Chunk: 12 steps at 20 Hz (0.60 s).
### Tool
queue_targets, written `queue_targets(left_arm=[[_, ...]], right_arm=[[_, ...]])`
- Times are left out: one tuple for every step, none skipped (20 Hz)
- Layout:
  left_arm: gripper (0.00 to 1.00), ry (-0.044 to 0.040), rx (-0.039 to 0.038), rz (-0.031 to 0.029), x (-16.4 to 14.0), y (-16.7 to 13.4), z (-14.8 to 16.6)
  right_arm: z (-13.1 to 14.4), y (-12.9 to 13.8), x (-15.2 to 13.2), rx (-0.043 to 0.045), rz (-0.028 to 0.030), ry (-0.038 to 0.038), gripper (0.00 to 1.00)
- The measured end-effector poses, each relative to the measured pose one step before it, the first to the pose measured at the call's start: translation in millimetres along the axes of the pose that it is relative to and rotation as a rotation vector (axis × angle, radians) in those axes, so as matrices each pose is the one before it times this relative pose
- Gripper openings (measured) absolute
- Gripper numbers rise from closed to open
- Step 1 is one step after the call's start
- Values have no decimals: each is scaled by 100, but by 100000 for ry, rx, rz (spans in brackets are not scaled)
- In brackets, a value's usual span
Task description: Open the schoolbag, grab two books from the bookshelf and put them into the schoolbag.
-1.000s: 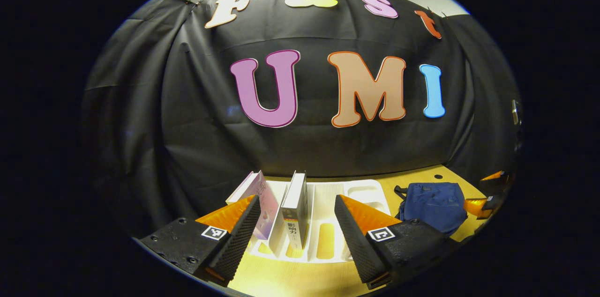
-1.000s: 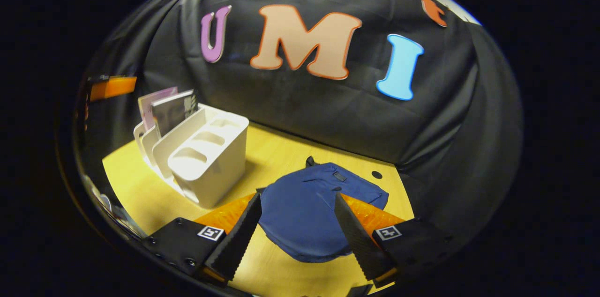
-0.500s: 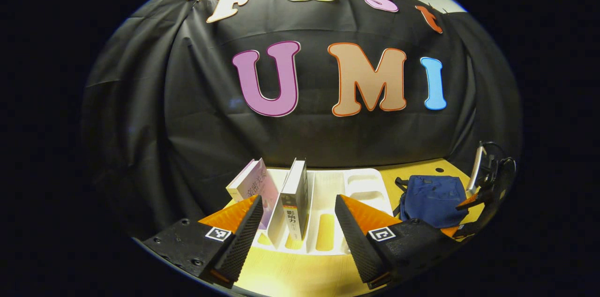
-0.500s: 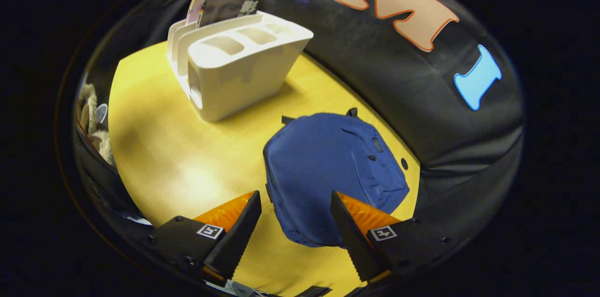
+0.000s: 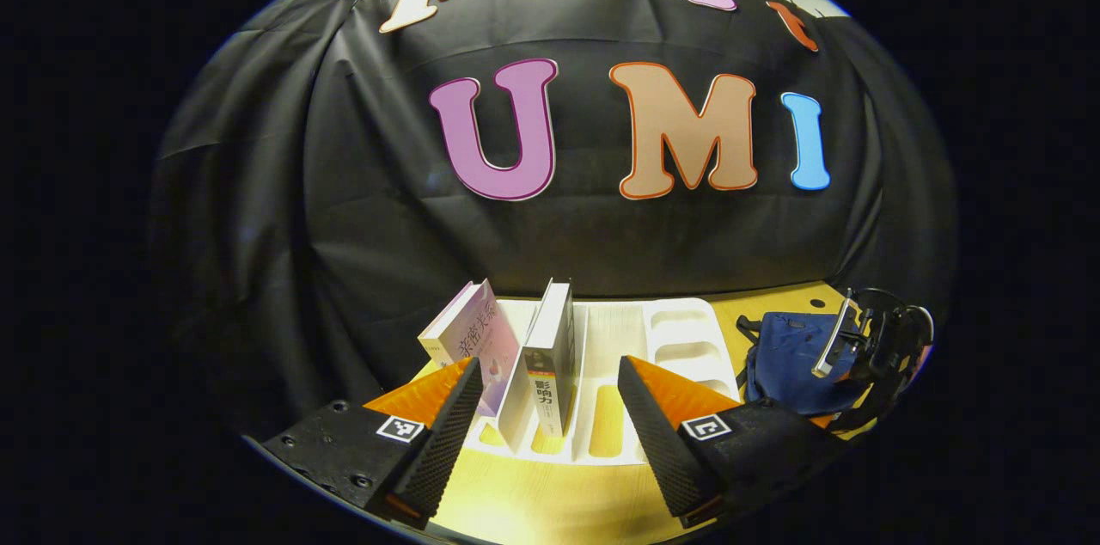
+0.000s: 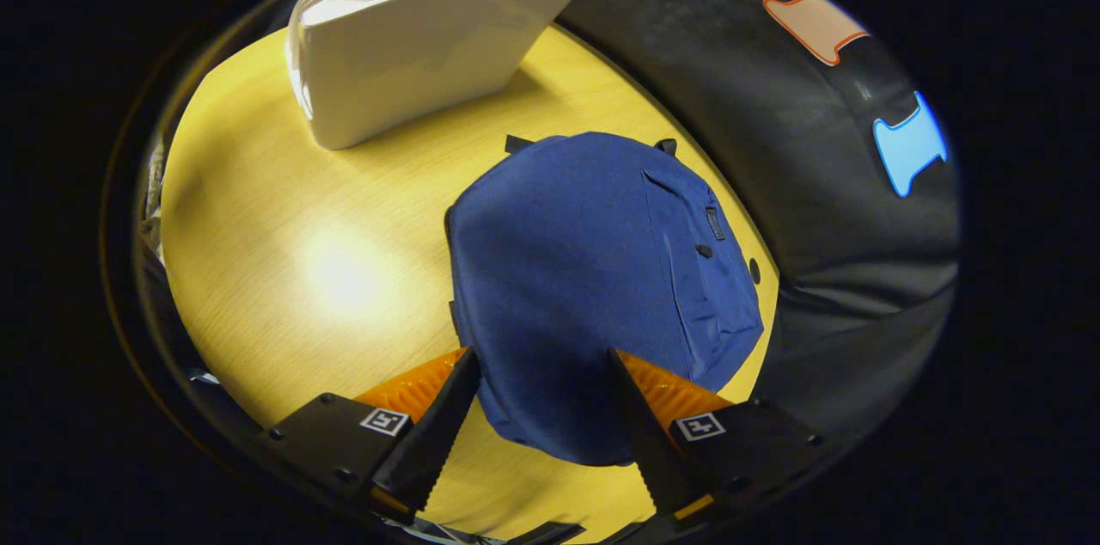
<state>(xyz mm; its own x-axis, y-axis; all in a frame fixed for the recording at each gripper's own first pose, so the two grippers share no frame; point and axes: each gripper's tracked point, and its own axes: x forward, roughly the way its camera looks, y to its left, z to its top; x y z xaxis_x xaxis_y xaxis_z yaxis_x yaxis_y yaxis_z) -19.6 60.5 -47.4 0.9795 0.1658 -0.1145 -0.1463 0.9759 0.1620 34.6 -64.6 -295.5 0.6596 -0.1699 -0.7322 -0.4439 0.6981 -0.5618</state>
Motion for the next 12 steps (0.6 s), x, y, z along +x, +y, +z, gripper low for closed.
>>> queue_targets(left_arm=[[93,224,-513,44,86,52,-200],[93,248,-321,91,112,48,-27],[93,392,-137,315,116,129,-97],[93,110,-138,441,152,157,-72],[93,-10,-14,39,3,92,105],[93,-190,56,-158,27,7,-53],[95,-12,-179,-309,18,26,66],[93,352,-391,-375,40,5,-147],[93,494,-426,-303,96,-9,-217],[93,275,-355,100,15,53,-15],[95,-230,-325,266,-22,116,-49],[93,-463,-151,216,-79,3,132]], right_arm=[[-44,-246,213,1417,-319,633,100],[-25,-94,246,1161,400,704,100],[-119,-28,383,504,242,1035,100],[55,-146,8,9,-377,1032,96],[-52,61,-95,-453,-478,121,96],[264,-122,-219,-782,-555,-631,100],[121,-41,-76,-367,-274,-376,100],[41,-120,-134,107,-496,174,100],[64,-108,-131,367,-69,120,100],[165,-108,-191,413,39,85,100],[22,-162,-157,336,45,204,100],[175,-227,-132,293,-369,-23,100]])
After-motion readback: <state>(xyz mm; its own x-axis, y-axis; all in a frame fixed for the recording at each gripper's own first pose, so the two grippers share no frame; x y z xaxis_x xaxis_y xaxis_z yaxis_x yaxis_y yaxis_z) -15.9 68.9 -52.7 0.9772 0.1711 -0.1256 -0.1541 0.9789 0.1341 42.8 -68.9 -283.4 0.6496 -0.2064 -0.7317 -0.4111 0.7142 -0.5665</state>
